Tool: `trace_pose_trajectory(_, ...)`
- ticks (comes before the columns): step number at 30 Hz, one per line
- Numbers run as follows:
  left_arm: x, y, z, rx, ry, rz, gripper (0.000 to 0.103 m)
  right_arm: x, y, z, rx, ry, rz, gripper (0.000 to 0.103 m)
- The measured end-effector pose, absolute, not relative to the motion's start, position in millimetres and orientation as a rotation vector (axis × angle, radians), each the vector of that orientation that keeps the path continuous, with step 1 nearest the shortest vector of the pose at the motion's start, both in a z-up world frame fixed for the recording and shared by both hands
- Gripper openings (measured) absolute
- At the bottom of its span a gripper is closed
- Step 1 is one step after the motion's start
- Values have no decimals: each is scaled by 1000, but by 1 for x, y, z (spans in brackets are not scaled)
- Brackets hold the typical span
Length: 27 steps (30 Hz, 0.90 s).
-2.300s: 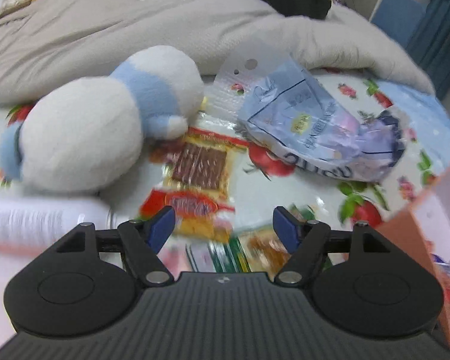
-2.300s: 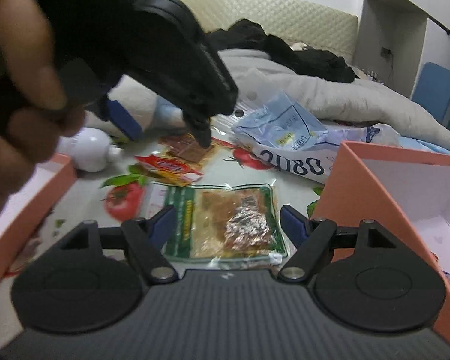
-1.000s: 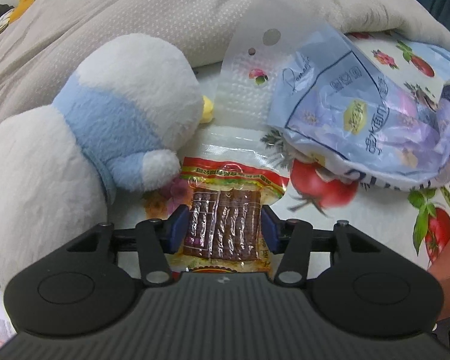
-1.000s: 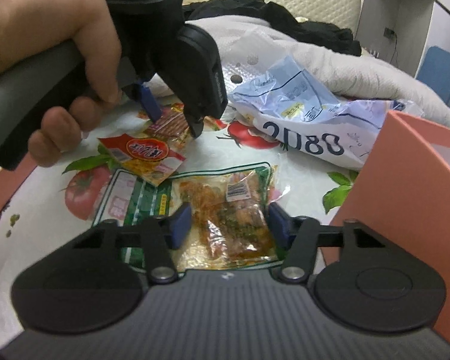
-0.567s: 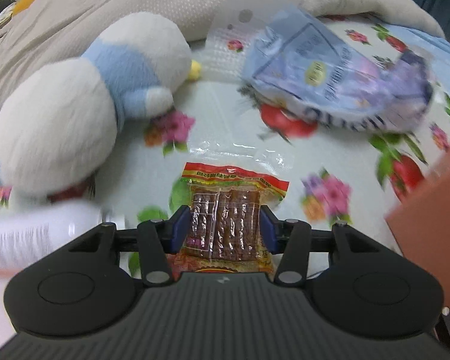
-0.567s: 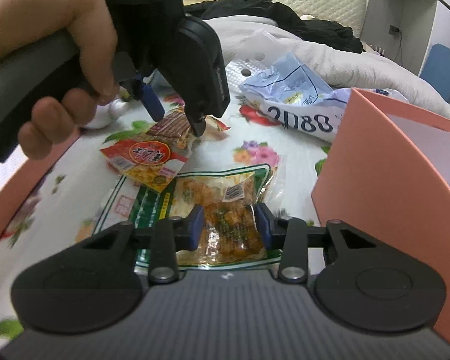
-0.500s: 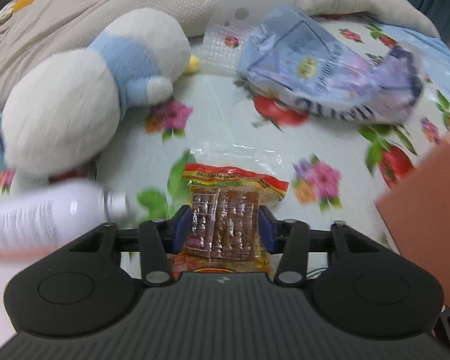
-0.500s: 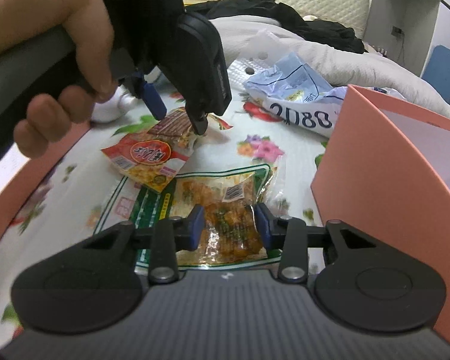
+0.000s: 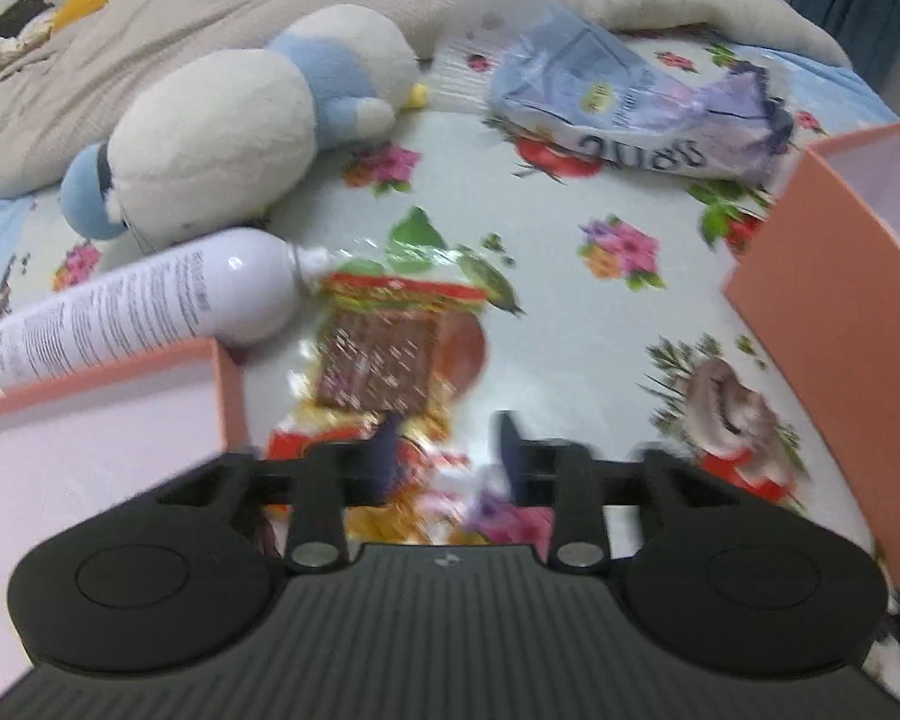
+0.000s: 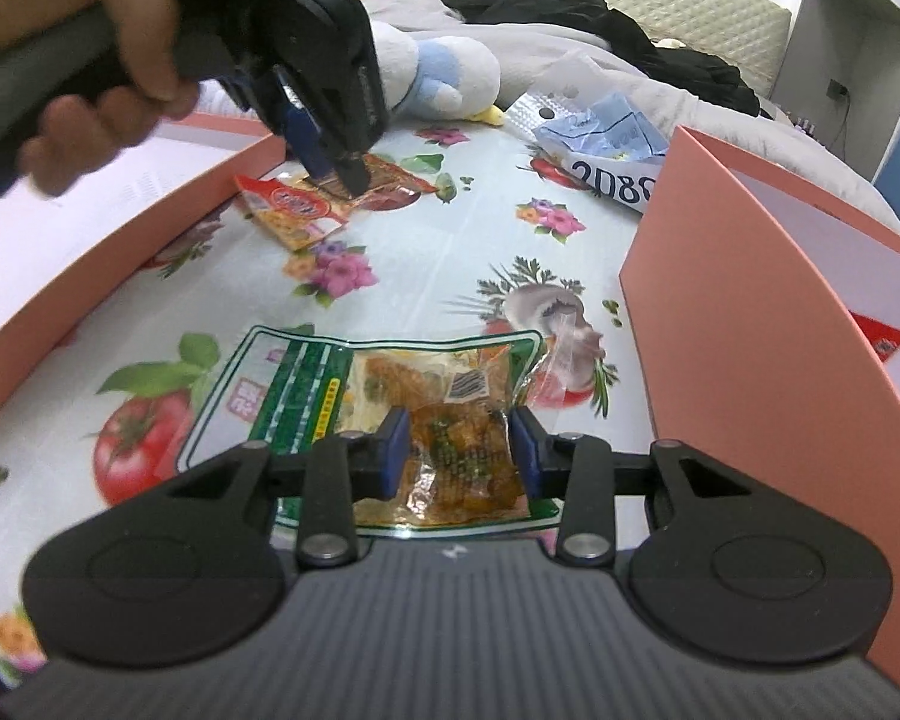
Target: Organize snacks
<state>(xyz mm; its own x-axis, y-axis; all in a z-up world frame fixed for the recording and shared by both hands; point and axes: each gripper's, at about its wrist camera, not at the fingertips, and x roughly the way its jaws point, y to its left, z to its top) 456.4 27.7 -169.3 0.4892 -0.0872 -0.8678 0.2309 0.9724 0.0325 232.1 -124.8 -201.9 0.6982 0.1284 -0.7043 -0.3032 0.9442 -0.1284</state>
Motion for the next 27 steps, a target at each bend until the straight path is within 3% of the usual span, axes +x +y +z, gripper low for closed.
trace_pose_trajectory(1,462,27,-173,166,1033,-179,81,230,-125,-202,-248,761,244,39)
trace_pose_trajectory(2,469,27,-177,190,1018,-157,88,230,-125,-202,-252,760,245,39)
trace_pose_trajectory(10,510,36,-207,112,1077,-109,93,226,-130,-202,-219,750,272,39)
trace_pose_trajectory(14,515,39,-213,100,1086,-115,100,228,-132,-202,-213,751,286,39)
trace_pose_trajectory(19,509,37,-216,87,1070,-103,97,229,-136,-202,-186,761,294,39)
trace_pose_trajectory(27,478,17,-210,94,1066,-94,73,222,-140,-199,-192,768,290,38)
